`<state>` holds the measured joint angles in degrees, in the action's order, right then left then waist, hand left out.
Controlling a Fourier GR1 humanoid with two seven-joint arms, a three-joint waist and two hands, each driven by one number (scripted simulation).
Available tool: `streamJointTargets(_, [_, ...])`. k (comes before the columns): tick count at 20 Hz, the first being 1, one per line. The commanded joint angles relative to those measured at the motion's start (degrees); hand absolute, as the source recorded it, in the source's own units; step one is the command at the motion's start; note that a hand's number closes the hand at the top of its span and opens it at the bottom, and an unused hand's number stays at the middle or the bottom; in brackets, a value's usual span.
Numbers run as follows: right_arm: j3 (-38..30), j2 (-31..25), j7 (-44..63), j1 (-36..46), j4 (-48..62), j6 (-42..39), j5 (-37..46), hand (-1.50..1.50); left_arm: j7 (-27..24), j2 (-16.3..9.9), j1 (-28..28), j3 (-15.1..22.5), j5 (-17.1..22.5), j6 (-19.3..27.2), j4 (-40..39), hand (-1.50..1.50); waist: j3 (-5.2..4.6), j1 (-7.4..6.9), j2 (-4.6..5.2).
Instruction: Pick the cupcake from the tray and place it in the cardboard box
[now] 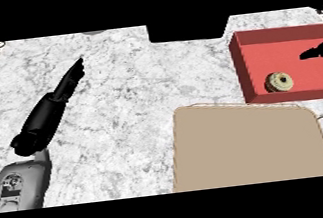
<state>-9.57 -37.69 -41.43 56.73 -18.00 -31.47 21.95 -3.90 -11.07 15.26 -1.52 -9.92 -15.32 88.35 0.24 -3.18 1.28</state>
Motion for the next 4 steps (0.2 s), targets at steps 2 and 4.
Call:
streamJointTargets(2, [-7.41, -4.64, 3.16, 4.33, 7.85, -15.66, -8.34, -1.5, -0.06, -0.57, -0.36, 0.05, 0.61, -1.19, 0.58, 0.0, 0.06, -1.32, 0.54])
streamJointTargets(4, [-8.85, -5.65, 4.54, 4.18, 8.94, -15.82, -9.93, -1.5, -0.1, -1.04, 0.3, -0.68, 0.86, -1.16, 0.69, 0.0, 0.11, -1.38, 0.79])
